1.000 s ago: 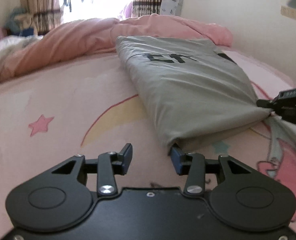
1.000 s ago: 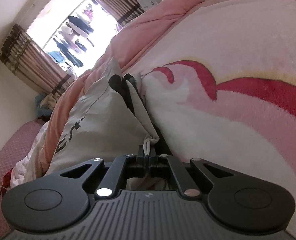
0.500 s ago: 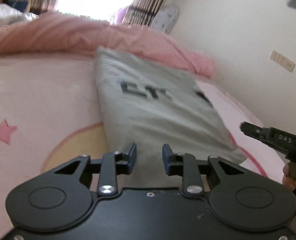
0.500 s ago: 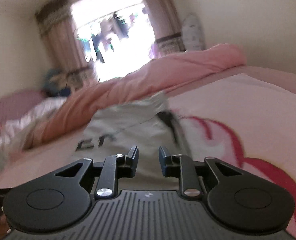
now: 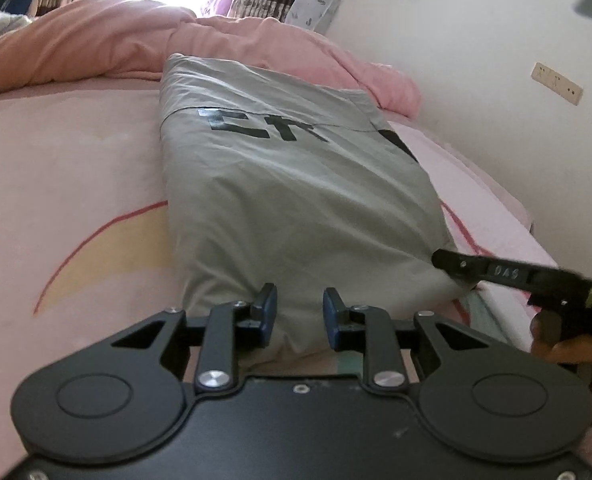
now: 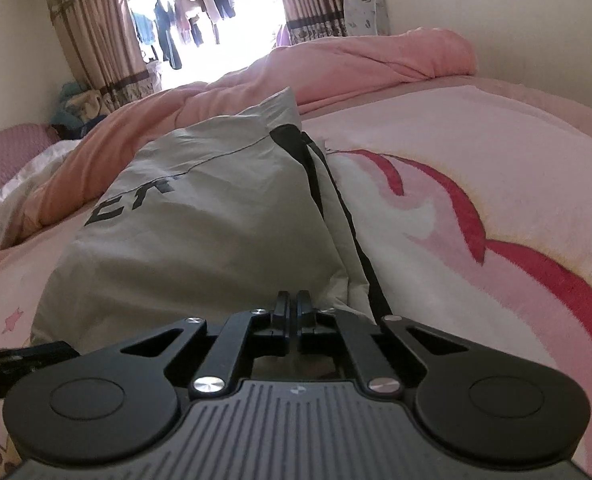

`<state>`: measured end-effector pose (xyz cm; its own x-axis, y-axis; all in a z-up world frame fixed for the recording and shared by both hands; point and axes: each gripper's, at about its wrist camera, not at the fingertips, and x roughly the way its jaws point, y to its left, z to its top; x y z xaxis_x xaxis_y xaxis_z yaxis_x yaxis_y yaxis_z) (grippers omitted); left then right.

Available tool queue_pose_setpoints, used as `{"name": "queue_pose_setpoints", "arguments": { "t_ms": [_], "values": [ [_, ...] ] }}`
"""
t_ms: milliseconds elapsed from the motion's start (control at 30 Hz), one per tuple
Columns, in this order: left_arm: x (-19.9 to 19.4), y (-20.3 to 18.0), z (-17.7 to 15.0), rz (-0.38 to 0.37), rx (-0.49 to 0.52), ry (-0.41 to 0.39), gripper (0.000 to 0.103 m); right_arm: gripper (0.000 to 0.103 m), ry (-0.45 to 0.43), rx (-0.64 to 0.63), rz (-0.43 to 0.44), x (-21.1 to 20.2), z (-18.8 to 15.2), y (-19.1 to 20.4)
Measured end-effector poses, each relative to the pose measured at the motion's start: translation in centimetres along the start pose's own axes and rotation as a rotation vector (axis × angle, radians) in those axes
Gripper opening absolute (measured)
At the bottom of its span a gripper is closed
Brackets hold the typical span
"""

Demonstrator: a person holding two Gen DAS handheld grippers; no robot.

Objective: Fold large clothes
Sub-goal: 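Release the bundle and withdraw both grippers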

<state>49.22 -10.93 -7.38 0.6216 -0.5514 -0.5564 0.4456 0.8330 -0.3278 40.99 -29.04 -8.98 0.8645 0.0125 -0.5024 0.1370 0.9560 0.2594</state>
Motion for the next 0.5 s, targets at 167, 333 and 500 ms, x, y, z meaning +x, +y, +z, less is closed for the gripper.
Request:
{"name": "queue_pose_setpoints", "arguments": {
  "t_ms": [167, 333, 500],
  "values": [
    [-2.9, -0.8, 2.2, 0.033, 0.020, -0.078, 0.030, 0.014, -0.041, -0.035, 0.002, -1.6, 1.1, 1.4],
    [-2.7, 0.1, 5.4, 0.125, 0.022, -0.136, 0.040, 0.020, -0.099, -0.079, 0.032, -1.7, 3.8, 3.0],
    [0.9, 1.6, 6.6, 0.145, 0.001, -0.070, 0.039, 0.020, -0.100, -0.102, 0.009, 1.4, 5.5, 3.7]
  ]
}}
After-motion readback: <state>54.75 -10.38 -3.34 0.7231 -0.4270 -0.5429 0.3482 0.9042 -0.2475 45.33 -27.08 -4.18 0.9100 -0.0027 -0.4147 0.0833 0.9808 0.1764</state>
